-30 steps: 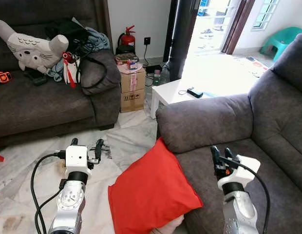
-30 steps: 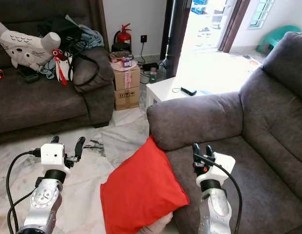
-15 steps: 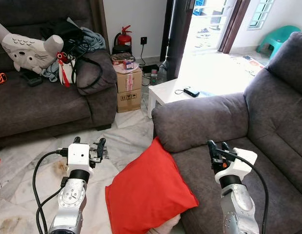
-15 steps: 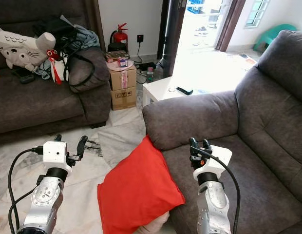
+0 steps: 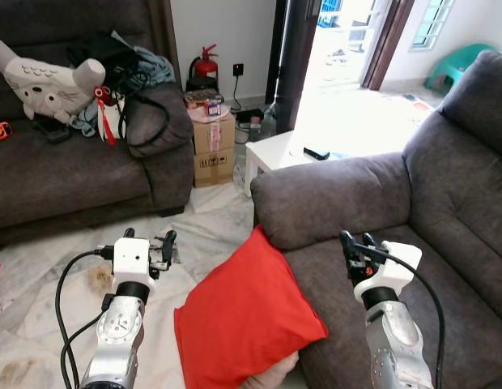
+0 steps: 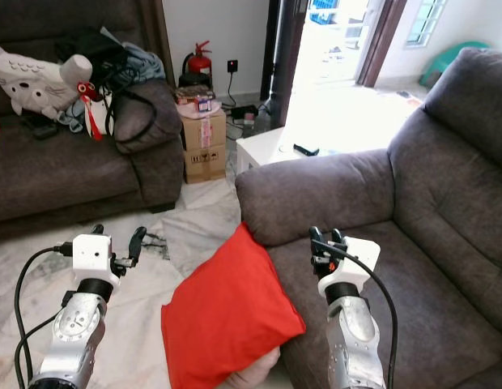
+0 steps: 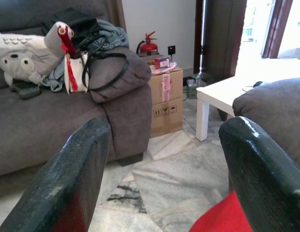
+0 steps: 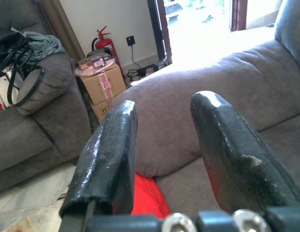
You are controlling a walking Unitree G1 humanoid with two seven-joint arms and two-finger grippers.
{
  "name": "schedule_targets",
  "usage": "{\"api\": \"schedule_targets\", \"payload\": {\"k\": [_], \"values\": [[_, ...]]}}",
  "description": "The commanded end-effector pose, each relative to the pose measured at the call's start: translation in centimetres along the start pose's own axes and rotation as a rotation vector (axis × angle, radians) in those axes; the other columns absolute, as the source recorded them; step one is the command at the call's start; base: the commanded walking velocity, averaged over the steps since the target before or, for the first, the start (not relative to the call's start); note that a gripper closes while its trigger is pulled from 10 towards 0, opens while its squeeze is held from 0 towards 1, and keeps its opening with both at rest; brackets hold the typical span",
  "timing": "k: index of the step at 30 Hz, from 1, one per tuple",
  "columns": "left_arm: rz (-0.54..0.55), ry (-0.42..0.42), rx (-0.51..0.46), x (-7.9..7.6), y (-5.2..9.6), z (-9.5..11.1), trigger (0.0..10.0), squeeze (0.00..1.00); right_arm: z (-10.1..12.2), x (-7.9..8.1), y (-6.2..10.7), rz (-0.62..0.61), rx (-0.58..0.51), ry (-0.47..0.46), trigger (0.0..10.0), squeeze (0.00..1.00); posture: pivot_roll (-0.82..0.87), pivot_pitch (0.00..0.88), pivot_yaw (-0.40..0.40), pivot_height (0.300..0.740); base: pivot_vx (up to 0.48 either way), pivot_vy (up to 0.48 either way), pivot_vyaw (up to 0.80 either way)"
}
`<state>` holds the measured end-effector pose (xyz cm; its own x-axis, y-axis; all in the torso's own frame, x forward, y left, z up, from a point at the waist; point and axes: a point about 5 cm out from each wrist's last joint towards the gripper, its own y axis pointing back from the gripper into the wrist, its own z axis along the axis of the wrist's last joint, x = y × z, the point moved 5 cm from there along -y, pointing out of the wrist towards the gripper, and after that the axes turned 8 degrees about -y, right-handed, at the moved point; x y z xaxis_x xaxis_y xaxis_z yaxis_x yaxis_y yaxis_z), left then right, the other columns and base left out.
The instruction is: Move the pillow to the sofa from floor
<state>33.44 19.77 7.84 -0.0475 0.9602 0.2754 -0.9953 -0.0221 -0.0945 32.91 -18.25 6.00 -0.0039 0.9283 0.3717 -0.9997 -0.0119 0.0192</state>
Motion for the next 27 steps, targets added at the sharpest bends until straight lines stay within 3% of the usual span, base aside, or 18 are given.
{"api": "schedule_targets", "payload": {"k": [1,27], "values": [[-0.005,0.005,-0.002,0.07,-0.29,0.27,10.0,0.0,0.5,0.0,-0.05,0.003,-0.009,0.018,10.0,0.0,0.01,0.0,-0.068,0.651,0.0,0.0,0.0],[-0.002,0.029,0.013,0.06,-0.36,0.01,10.0,0.0,0.77,0.79,-0.39,0.029,-0.002,0.003,10.0,0.0,0.01,0.0,-0.076,0.651,0.0,0.0,0.0]]}}
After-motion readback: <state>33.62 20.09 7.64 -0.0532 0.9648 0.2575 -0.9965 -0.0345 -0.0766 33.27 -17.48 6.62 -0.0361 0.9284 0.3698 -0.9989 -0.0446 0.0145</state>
